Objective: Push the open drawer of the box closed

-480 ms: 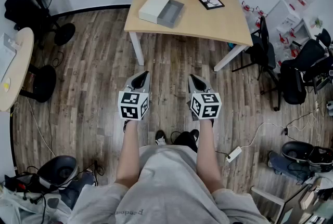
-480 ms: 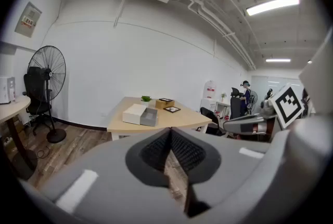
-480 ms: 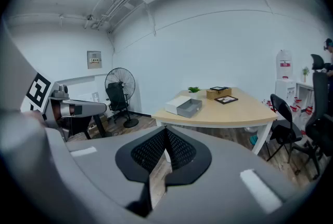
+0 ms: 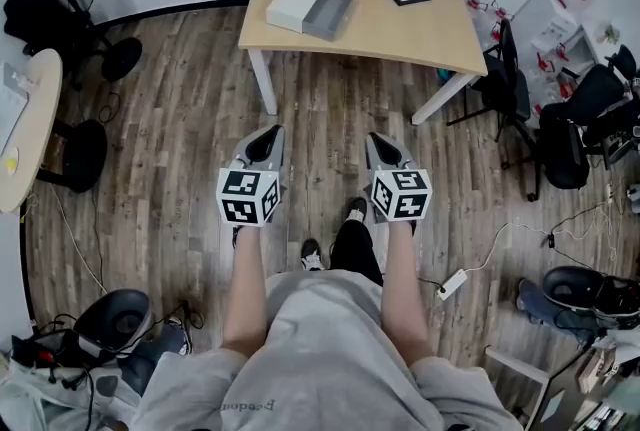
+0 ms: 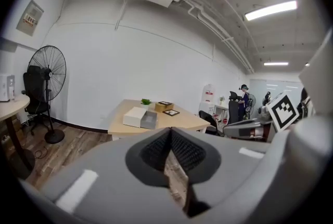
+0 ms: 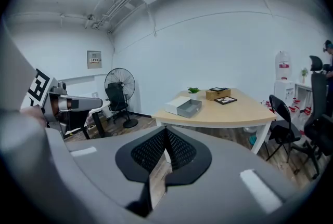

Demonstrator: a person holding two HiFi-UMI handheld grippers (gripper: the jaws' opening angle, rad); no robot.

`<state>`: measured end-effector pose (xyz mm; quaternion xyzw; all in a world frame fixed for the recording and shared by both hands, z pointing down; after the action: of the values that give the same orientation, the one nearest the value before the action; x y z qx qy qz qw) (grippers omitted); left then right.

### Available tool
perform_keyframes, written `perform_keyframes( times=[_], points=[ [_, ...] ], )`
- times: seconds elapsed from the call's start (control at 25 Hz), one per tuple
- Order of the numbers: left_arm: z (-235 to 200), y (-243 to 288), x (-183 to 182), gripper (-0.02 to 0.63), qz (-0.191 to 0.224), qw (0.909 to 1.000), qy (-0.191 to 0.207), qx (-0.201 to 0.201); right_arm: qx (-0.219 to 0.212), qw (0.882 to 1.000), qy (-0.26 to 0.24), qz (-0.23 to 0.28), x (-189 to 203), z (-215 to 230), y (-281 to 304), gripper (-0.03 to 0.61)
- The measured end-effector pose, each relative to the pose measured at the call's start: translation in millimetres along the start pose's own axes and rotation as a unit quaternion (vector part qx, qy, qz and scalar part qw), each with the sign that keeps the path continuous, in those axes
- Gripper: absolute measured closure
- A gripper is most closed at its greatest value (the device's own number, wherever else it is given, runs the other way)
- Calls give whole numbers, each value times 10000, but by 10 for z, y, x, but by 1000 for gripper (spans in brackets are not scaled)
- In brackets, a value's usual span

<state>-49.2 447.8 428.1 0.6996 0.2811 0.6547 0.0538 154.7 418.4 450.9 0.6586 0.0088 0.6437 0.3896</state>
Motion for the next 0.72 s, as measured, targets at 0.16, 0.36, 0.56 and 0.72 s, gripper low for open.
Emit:
perform_keyframes(
  times=[0.16, 0.36, 0.56, 0.72],
  points=[
    [-21, 10, -22, 560, -33, 10000, 78, 41, -49, 9998, 162, 118, -50, 50, 35, 581],
    [-154, 87, -82, 560, -25, 10000, 62, 12, -229, 9944, 40, 1033, -384, 41, 3, 581],
    [-276, 310, -243, 560, 83, 10000, -11, -10, -411, 9959, 9, 804, -502, 195, 283, 581],
    [-356, 569, -341, 560, -124, 9997, 217, 44, -418, 9950, -98, 903, -675, 331, 522, 581]
  ],
)
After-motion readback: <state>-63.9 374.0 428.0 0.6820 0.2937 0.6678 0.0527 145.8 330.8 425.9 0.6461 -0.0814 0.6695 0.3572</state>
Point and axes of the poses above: the fingertips, and each gripper's own axes: y forward along the fingers, z to its right, x out of its underside, the point moved 1 cm from there along -y, backward along the fingers, and after that the axes turned 10 degrees about -z, right-handed, at the moved point
